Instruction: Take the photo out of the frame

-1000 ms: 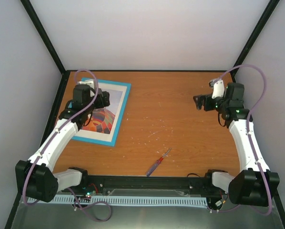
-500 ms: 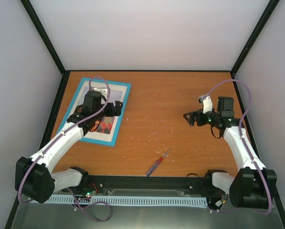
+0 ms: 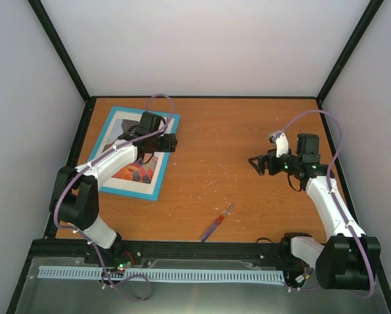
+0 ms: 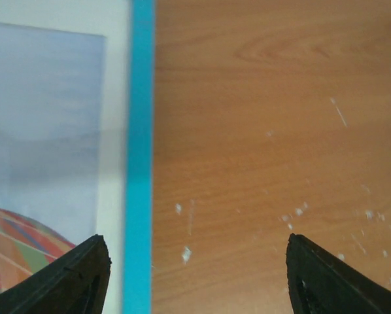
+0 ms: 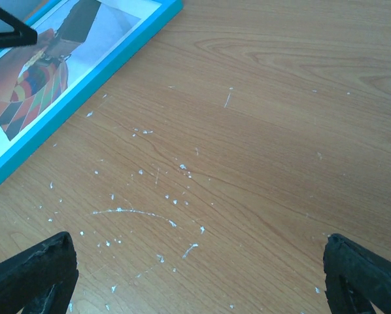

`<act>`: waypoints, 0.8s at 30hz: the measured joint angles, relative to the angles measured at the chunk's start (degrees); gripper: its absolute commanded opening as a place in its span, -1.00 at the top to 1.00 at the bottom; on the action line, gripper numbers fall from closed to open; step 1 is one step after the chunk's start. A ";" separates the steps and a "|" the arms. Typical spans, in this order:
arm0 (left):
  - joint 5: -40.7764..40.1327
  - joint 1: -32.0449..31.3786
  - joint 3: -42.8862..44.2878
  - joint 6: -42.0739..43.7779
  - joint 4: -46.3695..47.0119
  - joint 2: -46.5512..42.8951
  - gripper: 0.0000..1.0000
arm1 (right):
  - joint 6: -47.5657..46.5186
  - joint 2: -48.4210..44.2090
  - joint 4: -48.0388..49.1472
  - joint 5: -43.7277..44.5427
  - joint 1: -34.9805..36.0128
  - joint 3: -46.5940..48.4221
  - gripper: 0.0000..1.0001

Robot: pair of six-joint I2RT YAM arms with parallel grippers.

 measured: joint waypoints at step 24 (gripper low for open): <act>-0.17 -2.10 -3.80 -3.58 -8.68 7.67 0.22 | -1.01 0.28 0.74 -0.17 0.74 -0.94 -1.00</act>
